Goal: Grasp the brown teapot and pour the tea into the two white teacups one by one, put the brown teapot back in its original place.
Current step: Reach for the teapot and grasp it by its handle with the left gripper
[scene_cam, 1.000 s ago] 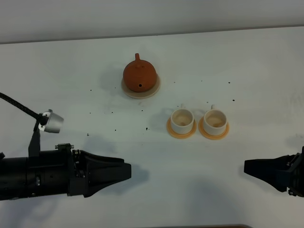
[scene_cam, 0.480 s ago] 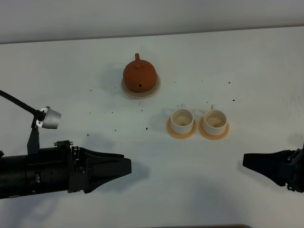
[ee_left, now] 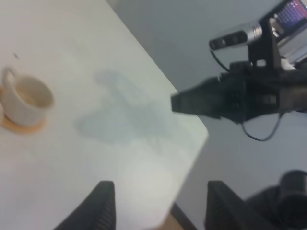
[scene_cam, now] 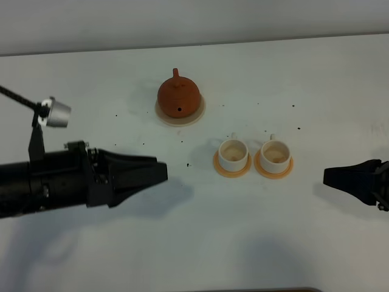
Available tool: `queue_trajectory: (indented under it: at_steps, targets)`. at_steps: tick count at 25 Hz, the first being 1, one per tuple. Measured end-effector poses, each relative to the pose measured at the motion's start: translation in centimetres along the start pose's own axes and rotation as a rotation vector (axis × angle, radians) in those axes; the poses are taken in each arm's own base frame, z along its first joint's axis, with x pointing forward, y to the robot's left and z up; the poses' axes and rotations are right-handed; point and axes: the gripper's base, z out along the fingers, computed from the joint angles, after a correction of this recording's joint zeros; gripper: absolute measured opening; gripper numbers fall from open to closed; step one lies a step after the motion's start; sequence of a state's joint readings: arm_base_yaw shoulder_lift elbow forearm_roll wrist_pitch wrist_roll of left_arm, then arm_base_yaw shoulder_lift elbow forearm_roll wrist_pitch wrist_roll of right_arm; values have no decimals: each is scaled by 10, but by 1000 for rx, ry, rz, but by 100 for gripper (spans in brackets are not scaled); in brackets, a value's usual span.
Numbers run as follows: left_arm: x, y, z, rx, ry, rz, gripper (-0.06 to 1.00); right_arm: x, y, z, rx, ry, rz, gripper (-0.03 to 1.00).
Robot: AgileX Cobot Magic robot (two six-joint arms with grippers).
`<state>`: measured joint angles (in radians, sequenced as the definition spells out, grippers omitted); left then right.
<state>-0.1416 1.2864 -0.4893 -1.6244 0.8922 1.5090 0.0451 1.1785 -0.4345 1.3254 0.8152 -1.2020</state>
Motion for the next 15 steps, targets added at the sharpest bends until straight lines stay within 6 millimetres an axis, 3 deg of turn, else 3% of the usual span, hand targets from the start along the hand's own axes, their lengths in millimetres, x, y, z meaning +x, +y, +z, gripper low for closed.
queue_trajectory:
  at_steps: [4,8,15]
  targets:
    - [-19,4,-1,-82,5,45,43,-14,5,-14,101,75,-32,24]
    - [-39,7,-2,-161,3,77,43,-19,21,-45,241,49,-62,24]
    - [-77,18,6,-194,-20,109,43,15,43,-99,511,52,-90,24]
